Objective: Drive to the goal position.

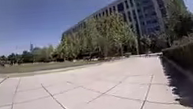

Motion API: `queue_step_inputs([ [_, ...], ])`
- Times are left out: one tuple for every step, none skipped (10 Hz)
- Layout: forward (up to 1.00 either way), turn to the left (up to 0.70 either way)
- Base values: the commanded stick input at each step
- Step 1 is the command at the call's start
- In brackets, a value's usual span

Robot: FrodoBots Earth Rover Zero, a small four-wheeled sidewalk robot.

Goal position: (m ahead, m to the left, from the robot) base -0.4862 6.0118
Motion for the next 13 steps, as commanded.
queue_step_inputs([
  [0.7, 0.35],
  [0.7, 0.35],
  [0.7, 0.35],
  [0.7, 0.35],
  [0.7, 0.35],
  [0.7, 0.35],
  [0.7, 0.35],
  [0.7, 0.35],
  [0.7, 0.35],
  [0.7, 0.35],
  [0.7, 0.35],
  [0.7, 0.35],
  [0.7, 0.35],
])
